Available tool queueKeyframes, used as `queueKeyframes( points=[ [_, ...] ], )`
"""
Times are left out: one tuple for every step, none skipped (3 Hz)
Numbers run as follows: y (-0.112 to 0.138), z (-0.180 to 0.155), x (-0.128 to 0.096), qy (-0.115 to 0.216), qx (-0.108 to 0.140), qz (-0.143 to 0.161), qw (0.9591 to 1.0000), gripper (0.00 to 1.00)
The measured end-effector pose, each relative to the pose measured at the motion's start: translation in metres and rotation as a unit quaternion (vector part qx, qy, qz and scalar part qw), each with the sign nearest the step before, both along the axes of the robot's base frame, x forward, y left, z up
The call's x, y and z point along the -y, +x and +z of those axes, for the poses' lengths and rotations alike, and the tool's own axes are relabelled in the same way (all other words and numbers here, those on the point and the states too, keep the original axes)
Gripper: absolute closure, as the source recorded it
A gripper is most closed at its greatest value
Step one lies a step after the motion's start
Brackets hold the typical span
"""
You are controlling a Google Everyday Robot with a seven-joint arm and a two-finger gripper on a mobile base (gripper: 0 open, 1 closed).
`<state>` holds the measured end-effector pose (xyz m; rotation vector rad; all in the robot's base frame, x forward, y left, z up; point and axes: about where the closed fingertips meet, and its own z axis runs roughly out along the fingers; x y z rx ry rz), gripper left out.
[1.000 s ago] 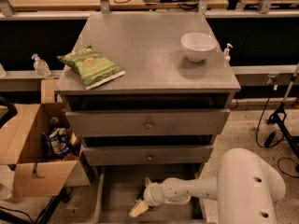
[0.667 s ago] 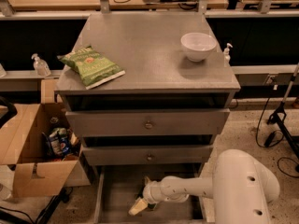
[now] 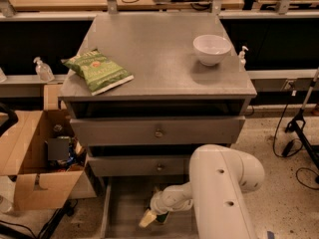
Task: Pick sponge from bottom drawer and place on counter
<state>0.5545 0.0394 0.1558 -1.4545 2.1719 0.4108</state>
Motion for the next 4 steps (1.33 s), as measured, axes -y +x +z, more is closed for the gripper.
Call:
queueKeyframes(
  points=[
    [0.002, -0.019, 0.022, -0.053, 0.006, 0.008, 0.9985, 0.0],
    [-0.001, -0.034, 0.033, -0.073, 0.002, 0.007, 0.9973, 0.0],
    [-0.016, -0.056, 0.041, -0.068, -0.016, -0.004, 0.9975, 0.0],
    [-0.032, -0.068, 0.04, -0.034, -0.035, -0.013, 0.9987, 0.15]
  ],
)
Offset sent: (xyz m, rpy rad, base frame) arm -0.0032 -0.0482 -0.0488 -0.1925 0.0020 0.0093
